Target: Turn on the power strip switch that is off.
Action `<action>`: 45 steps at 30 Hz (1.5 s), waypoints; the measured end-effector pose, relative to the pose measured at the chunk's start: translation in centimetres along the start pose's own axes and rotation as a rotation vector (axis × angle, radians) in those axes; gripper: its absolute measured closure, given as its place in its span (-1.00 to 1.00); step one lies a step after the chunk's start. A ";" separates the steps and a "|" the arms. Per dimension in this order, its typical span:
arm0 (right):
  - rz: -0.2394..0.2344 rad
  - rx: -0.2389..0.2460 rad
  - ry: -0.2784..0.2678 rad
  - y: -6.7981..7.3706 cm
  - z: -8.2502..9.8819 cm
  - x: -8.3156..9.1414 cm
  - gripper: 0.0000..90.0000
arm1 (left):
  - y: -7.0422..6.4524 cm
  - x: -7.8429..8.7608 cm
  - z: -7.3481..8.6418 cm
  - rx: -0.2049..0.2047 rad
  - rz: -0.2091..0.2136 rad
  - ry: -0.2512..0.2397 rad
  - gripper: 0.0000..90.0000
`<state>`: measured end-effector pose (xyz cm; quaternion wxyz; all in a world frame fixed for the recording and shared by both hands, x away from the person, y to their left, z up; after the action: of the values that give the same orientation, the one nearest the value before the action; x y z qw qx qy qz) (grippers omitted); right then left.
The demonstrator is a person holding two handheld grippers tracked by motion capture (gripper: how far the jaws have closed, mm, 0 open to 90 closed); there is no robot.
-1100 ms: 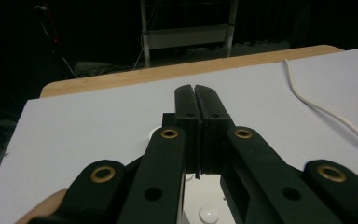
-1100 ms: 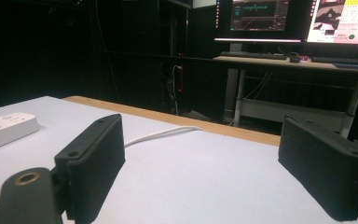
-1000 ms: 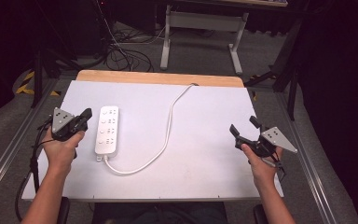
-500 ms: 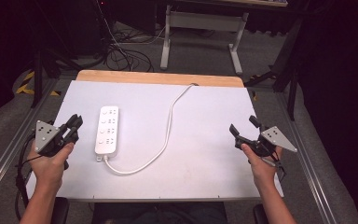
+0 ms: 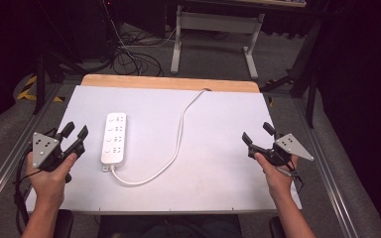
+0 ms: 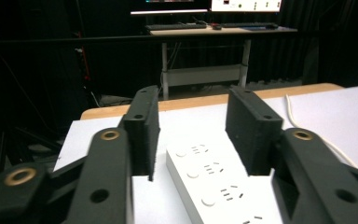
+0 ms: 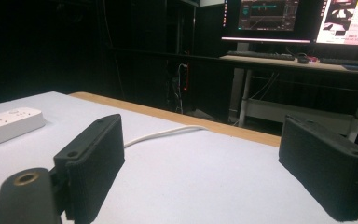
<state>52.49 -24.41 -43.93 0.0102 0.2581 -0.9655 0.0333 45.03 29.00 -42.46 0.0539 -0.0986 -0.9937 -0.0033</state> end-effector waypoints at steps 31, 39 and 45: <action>0.010 0.008 -0.009 -0.1 -0.2 0.4 -0.67 | 0.2 0.4 0.7 0.020 0.023 0.016 -0.82; 0.009 0.009 -0.012 0.0 -0.3 0.4 -0.68 | 1.3 2.2 1.1 0.023 -0.005 0.004 -0.91; 0.012 0.013 -0.011 0.0 -0.3 0.3 -0.70 | 1.3 2.0 1.1 0.015 -0.015 0.001 -0.94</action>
<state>52.26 -24.54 -43.64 0.0027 0.2527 -0.9668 0.0382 43.21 30.72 -43.38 0.0553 -0.0909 -0.9943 0.0037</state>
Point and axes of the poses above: each handheld gripper's, and its own axes: x roughly backward along the jaws, z roughly out of its underside, y roughly to its left, the point moved 6 cm from there along -x, roughly forward along the jaws
